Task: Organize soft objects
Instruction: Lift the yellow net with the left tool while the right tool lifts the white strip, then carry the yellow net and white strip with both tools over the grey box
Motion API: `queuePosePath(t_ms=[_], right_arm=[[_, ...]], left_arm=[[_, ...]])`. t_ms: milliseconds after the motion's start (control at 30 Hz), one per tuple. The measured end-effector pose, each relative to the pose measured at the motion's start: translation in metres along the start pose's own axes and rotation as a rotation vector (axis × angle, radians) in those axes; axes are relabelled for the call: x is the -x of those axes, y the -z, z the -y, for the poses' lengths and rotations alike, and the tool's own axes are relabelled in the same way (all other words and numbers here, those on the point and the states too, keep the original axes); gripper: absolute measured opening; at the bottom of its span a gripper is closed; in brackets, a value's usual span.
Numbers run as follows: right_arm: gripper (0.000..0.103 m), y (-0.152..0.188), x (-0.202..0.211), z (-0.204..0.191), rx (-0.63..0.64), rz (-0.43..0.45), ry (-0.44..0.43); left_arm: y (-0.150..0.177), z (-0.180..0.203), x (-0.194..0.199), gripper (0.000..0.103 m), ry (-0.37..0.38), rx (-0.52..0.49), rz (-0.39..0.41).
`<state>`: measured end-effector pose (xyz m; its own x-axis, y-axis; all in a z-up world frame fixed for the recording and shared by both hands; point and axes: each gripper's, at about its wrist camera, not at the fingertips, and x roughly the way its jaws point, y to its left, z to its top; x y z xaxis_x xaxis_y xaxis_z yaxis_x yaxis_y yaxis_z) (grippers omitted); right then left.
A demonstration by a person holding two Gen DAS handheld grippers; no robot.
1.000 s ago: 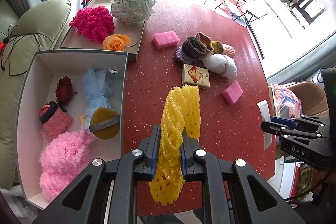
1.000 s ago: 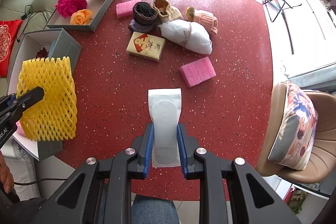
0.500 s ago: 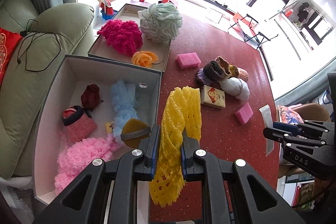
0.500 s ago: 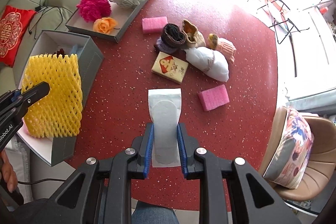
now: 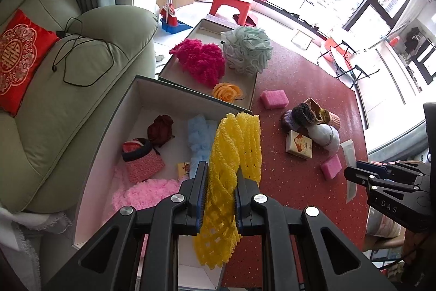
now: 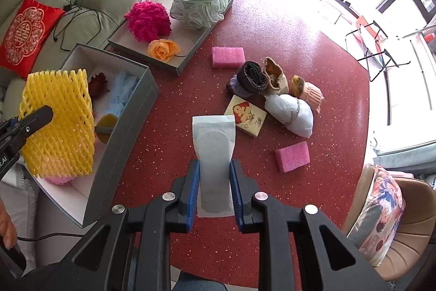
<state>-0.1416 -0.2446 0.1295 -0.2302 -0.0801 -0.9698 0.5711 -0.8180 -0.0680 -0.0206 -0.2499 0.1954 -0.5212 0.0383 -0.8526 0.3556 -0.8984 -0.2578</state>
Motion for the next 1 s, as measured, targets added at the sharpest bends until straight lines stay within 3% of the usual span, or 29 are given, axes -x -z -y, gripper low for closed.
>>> queuePosePath(t_ms=[300, 1000], right_arm=[[0.024, -0.009, 0.002, -0.031, 0.059, 0.004, -0.076], [0.024, -0.026, -0.003, -0.095, 0.179, -0.010, -0.208]], left_arm=[[0.010, -0.019, 0.025, 0.018, -0.051, 0.036, 0.014], [0.034, -0.063, 0.042, 0.018, -0.192, 0.142, -0.018]])
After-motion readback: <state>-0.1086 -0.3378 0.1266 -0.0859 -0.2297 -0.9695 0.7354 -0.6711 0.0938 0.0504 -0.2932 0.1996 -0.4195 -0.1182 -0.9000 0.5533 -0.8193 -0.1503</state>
